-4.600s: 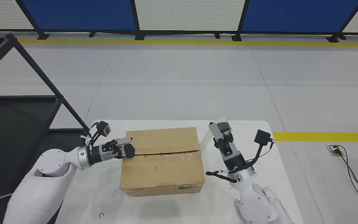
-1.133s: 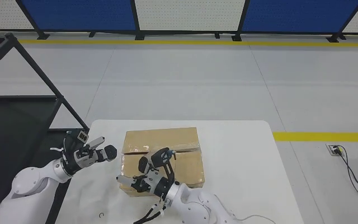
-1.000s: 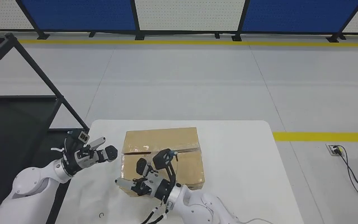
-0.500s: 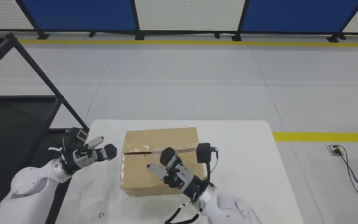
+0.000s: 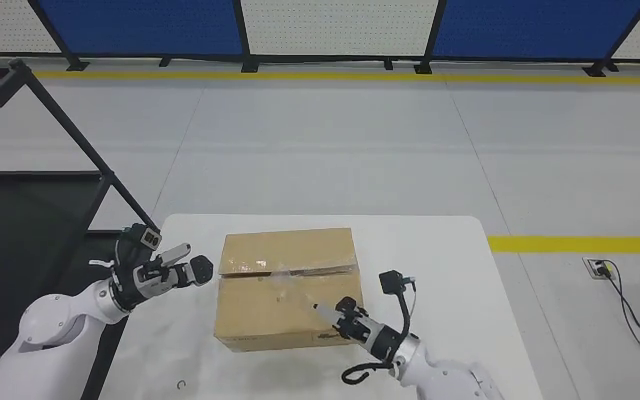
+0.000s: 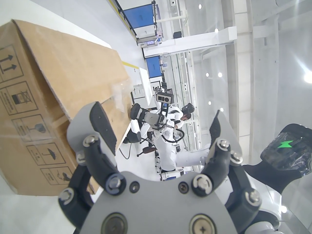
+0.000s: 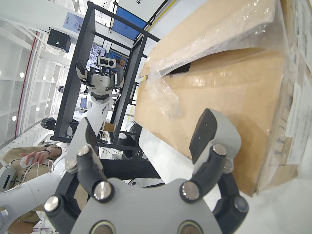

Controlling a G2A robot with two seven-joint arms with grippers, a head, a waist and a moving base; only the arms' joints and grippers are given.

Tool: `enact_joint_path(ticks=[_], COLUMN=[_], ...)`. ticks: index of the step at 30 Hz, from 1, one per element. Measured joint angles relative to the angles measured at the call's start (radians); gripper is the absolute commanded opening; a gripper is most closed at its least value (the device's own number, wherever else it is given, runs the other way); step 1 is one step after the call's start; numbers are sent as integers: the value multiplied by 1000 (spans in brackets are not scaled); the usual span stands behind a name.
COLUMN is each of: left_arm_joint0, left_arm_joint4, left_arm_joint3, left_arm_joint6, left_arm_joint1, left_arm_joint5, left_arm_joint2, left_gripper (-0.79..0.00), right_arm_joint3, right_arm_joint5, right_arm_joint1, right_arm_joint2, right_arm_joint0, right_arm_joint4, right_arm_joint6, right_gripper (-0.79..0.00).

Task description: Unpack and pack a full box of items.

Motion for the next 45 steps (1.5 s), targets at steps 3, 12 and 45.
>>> enact_joint_path(ticks=[3, 12, 45], left_arm_joint0=[-4, -7, -34], left_arm_joint4=[6, 1, -11], left_arm_joint3=[-3, 15, 97], left_arm_joint6=[1, 15, 11], left_arm_joint1=[-2, -6, -17], left_arm_joint5=[3, -1, -3], left_arm_joint2=[9, 10, 10], left_gripper=[0, 0, 0], right_arm_joint3=[-12, -15, 63], right_arm_joint5=[5, 116, 426], right_arm_joint1=[2, -5, -50], right_arm_joint2=[-6, -80, -239], right_arm_joint0=[-10, 39, 230], right_arm_joint4=[9, 8, 96], right_arm_joint6=[-3, -24, -112], right_gripper=[0, 0, 0])
